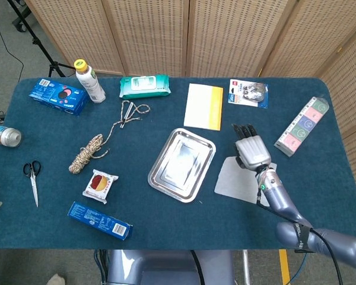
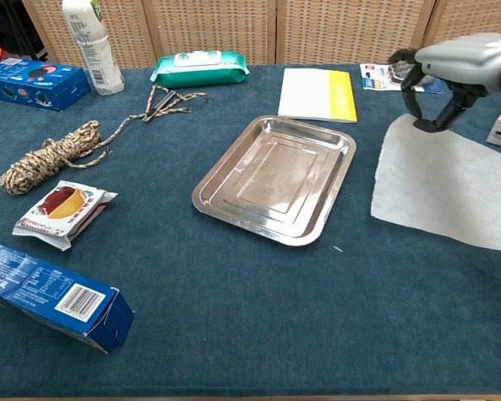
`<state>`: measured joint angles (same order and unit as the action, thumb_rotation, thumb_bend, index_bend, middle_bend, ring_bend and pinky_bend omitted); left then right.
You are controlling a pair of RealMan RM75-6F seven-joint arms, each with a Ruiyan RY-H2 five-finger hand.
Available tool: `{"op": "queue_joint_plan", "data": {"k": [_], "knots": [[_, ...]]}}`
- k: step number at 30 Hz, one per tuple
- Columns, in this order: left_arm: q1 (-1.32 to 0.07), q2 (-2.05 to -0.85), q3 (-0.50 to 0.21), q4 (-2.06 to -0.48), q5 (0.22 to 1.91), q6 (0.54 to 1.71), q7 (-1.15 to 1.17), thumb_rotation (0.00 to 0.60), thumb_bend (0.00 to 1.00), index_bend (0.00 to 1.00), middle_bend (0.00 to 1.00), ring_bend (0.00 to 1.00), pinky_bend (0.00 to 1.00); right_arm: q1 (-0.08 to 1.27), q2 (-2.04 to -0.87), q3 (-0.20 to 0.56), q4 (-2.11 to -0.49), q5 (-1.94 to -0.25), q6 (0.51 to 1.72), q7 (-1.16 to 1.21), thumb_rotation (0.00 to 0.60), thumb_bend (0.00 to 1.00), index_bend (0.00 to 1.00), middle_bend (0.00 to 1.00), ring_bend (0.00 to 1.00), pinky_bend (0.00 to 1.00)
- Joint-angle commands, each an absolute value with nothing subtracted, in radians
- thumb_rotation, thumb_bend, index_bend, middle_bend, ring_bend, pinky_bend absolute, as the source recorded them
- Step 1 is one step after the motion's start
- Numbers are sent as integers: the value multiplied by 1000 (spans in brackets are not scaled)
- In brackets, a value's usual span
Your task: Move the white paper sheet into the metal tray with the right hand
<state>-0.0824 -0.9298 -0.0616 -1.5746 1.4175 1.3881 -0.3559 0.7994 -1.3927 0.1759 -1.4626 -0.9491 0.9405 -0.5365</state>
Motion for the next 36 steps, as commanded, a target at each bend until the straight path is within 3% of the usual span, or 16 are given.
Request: {"op": "queue_joint_plan", "data": {"k": [1, 16, 23, 30, 36], "knots": [[-79, -925, -61, -1567, 1423, 1392, -378, 600, 0, 0, 0, 0, 0, 858, -1452, 191, -1456, -1003, 981, -624, 600, 613, 692, 0, 0, 0], [-73, -915, -54, -1537, 1448, 1404, -451, 600, 0, 0, 0, 0, 0, 1026, -1725, 133, -1158, -1256, 974, -792, 600, 620, 705, 0, 0, 0], [-79, -914, -54, -1528, 1446, 1392, -466, 600, 0, 0, 0, 0, 0, 1056, -1773, 70, -1030, -1411, 980, -716, 600, 597, 707, 0, 0, 0], [-88, -914, -56, -1528, 1437, 1375, -460, 600, 0, 0, 0, 0, 0, 1116, -1810, -40, -890, -1659, 1034, -597, 600, 566, 707, 0, 0, 5], [-87, -914, -55, -1533, 1437, 1377, -454, 600, 0, 0, 0, 0, 0, 1144, -1856, -52, -808, -1726, 1034, -574, 600, 543, 707, 0, 0, 12]]}}
